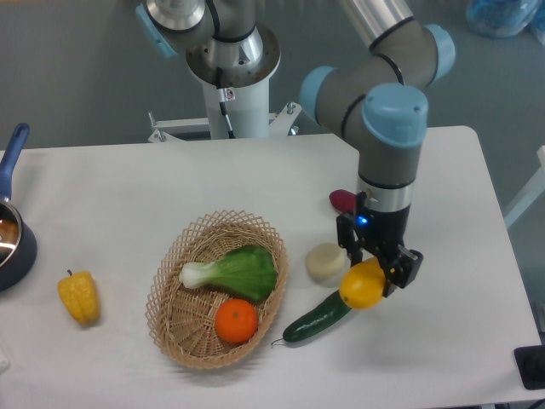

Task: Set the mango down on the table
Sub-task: 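Lift the yellow mango and carry it away from the basket, then lower the held mango onto the table surface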

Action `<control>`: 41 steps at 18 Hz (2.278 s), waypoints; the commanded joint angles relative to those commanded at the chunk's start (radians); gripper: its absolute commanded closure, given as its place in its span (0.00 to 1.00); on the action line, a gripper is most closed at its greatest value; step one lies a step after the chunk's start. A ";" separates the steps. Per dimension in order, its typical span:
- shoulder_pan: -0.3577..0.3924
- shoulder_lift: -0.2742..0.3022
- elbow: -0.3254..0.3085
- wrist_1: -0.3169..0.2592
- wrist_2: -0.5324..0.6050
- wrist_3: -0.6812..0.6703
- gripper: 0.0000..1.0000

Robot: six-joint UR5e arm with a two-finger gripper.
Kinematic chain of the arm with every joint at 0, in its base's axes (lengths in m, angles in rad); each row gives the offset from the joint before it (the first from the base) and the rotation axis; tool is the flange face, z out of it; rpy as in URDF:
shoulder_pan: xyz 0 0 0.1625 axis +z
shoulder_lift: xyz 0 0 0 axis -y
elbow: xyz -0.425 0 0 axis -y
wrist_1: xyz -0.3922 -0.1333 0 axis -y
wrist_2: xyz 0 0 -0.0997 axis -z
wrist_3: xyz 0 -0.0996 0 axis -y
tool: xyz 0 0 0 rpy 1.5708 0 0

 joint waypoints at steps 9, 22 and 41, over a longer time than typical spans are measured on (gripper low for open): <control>0.144 -0.029 -0.063 0.003 0.002 0.262 0.49; 0.183 -0.103 -0.069 0.003 0.000 0.186 0.48; 0.160 -0.146 -0.077 0.006 -0.002 0.186 0.39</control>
